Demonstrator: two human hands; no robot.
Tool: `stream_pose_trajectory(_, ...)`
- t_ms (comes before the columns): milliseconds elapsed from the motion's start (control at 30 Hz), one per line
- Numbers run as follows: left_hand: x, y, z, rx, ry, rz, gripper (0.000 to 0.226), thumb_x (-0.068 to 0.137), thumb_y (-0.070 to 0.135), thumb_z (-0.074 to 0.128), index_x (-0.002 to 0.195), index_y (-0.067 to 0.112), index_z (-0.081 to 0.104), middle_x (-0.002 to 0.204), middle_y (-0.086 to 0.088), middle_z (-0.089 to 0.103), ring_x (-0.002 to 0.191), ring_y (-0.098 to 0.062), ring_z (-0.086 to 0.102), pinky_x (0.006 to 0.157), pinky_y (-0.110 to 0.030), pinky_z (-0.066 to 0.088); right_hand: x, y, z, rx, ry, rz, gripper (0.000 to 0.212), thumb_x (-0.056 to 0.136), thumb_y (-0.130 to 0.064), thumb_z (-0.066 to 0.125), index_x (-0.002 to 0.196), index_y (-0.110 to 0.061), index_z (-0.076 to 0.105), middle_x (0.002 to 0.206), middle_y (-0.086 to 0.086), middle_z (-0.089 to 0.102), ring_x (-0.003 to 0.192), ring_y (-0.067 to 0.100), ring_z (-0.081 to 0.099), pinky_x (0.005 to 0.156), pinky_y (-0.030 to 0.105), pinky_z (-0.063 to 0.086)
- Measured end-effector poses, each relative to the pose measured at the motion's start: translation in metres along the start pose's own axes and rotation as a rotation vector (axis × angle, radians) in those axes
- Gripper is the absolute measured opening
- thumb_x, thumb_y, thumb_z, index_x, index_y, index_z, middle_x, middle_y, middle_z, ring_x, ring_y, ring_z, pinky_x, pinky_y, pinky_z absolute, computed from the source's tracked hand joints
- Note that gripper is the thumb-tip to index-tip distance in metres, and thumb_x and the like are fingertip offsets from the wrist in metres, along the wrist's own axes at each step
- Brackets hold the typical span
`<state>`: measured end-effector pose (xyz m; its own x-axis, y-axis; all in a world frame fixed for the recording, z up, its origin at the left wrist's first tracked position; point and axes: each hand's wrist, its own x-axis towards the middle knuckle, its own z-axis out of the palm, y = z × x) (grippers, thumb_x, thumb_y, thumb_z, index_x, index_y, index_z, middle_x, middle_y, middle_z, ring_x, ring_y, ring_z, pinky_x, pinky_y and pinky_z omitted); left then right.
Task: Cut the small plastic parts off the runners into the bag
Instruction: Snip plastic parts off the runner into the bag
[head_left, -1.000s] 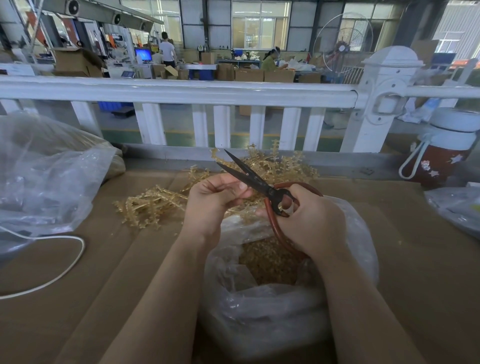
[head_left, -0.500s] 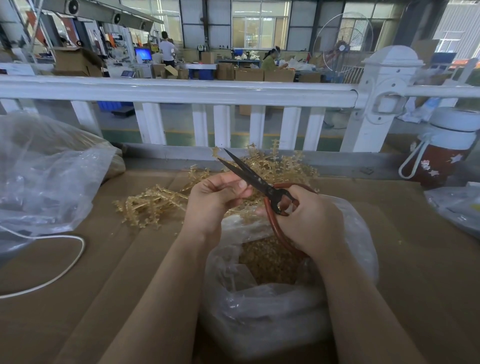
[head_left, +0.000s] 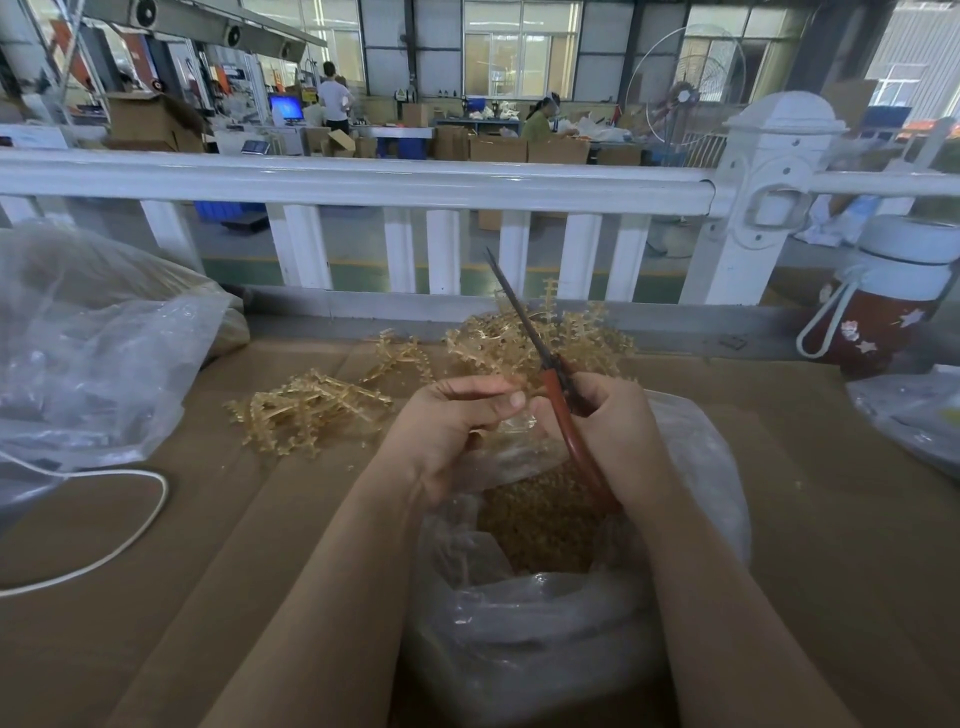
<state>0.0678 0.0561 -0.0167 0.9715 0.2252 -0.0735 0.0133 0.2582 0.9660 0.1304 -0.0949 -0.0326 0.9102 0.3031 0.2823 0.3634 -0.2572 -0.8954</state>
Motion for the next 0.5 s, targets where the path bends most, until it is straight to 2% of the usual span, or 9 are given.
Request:
stream_pose_trajectory(67, 0.0012, -0.0010, -0.0002, -0.023, -0.009, 0.006, 0.017, 0.064, 0.007, 0.079, 0.056, 0.022, 0.076, 0.063, 0.011, 0.069, 0.050, 0.000, 0.053, 0.051, -0.018, 0.040, -0.0010, -0.0020, -0.0001, 0.047, -0.017, 0.016, 0.008, 0.085, -0.019, 0.079, 0.079, -0.019, 0.074, 0.072, 0.004, 0.075, 0.064, 0.019, 0.070, 0.055, 0.023, 0.054)
stream_pose_trajectory(167, 0.0015, -0.0020, 0.0001, -0.061, -0.028, 0.021, 0.028, 0.069, -0.002, 0.075, 0.053, 0.021, 0.074, 0.063, 0.009, 0.071, 0.047, 0.002, 0.058, 0.044, -0.011, 0.041, -0.0014, -0.0023, -0.0001, 0.081, -0.023, 0.020, 0.009, 0.085, -0.020, 0.079, 0.079, -0.014, 0.074, 0.072, 0.008, 0.074, 0.065, 0.021, 0.069, 0.056, 0.021, 0.052)
stream_pose_trajectory(333, 0.0015, -0.0014, -0.0028, 0.035, -0.034, 0.046, 0.010, 0.055, 0.022, 0.083, 0.062, 0.025, 0.077, 0.072, 0.009, 0.073, 0.061, -0.001, 0.060, 0.058, -0.023, 0.038, -0.0012, -0.0015, 0.0001, 0.062, 0.011, -0.020, 0.009, 0.085, -0.021, 0.078, 0.077, -0.018, 0.073, 0.075, 0.007, 0.074, 0.070, 0.021, 0.068, 0.060, 0.023, 0.053)
stream_pose_trajectory(400, 0.0033, -0.0024, -0.0049, 0.013, -0.026, 0.042, 0.015, 0.058, 0.031, 0.084, 0.068, 0.021, 0.078, 0.078, 0.002, 0.075, 0.066, -0.005, 0.061, 0.060, -0.022, 0.041, -0.0010, -0.0012, 0.0006, 0.057, 0.020, -0.036, 0.010, 0.085, -0.020, 0.079, 0.078, -0.020, 0.072, 0.076, 0.008, 0.073, 0.070, 0.022, 0.068, 0.061, 0.027, 0.054)
stream_pose_trajectory(500, 0.0050, -0.0034, -0.0037, -0.008, 0.015, 0.037, 0.015, 0.064, 0.030, 0.082, 0.069, 0.016, 0.078, 0.085, -0.006, 0.077, 0.067, -0.007, 0.066, 0.058, -0.017, 0.049, -0.0004, 0.0012, 0.0023, 0.039, 0.052, -0.046, 0.009, 0.085, -0.021, 0.079, 0.080, -0.018, 0.072, 0.077, 0.010, 0.072, 0.069, 0.024, 0.067, 0.063, 0.033, 0.054)
